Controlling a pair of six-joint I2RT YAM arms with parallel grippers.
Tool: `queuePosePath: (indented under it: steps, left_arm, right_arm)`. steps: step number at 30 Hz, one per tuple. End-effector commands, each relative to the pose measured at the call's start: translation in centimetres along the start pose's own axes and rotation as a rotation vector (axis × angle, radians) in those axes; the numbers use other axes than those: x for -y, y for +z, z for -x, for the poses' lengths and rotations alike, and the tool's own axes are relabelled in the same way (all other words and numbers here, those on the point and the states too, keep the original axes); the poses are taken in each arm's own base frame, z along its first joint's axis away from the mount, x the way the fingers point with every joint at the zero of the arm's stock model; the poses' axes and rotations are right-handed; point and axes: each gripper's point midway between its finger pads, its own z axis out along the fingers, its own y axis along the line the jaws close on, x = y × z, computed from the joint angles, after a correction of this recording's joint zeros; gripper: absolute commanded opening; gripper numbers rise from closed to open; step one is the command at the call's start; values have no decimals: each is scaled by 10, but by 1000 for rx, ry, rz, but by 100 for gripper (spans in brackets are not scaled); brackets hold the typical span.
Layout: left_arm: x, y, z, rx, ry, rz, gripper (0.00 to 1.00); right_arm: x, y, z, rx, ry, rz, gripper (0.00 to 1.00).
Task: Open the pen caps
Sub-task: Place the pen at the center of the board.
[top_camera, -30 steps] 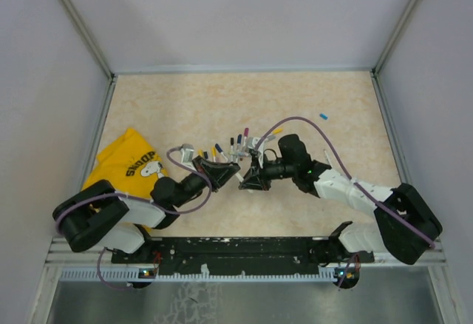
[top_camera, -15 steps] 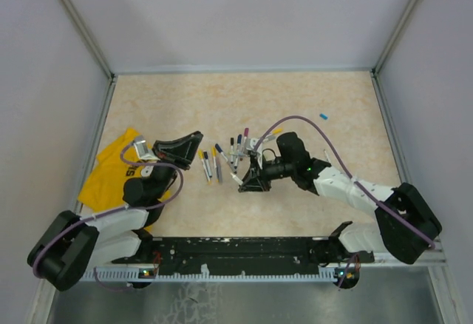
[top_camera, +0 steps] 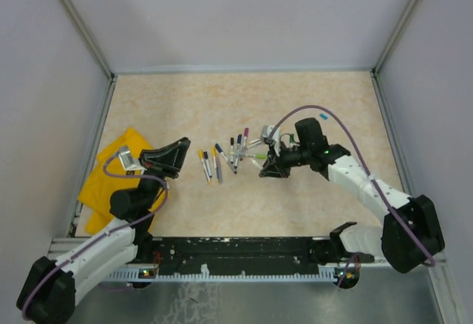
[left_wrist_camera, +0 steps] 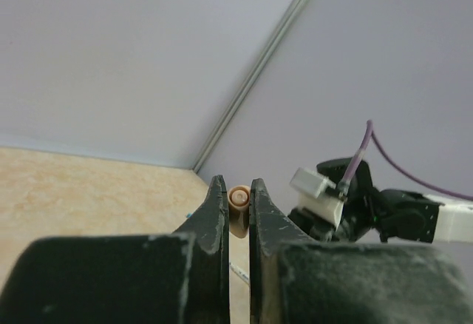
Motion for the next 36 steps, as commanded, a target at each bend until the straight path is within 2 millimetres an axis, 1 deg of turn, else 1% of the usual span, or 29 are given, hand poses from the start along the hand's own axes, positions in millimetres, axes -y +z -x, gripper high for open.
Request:
queuePosePath:
  steps: [1, 2, 4, 7, 10, 12, 14, 16, 26, 36]
  left_arm:
    - [-30, -20, -34, -152, 10, 129, 0]
    - [-31, -23, -37, -170, 8, 138, 0]
    - [-33, -29, -44, -206, 9, 142, 0]
    - [-33, -35, -54, -255, 6, 135, 0]
    - [-31, -38, -62, -294, -5, 119, 0]
    - [-29, -40, -67, -314, -18, 112, 0]
    - [-30, -43, -71, -328, -33, 114, 0]
    - [-31, -46, -74, -334, -44, 115, 0]
    - [-36, -60, -84, -347, -87, 129, 0]
    - [-36, -62, -89, -368, -102, 128, 0]
  right_arm:
    - [29, -49, 16, -13, -32, -153, 0]
    - [38, -59, 13, -28, -11, -206, 0]
    - [56, -77, 1, -74, 38, -314, 0]
    - [71, -99, -24, -145, 101, -430, 0]
    - [81, -115, -51, -224, 150, -533, 0]
    - [85, -123, -65, -267, 168, -594, 0]
    - [90, -132, -75, -294, 185, -649, 0]
    - [94, -139, -81, -302, 216, -696, 0]
    - [106, -150, -114, -400, 346, -773, 0]
    - [113, -151, -125, -403, 403, -812, 0]
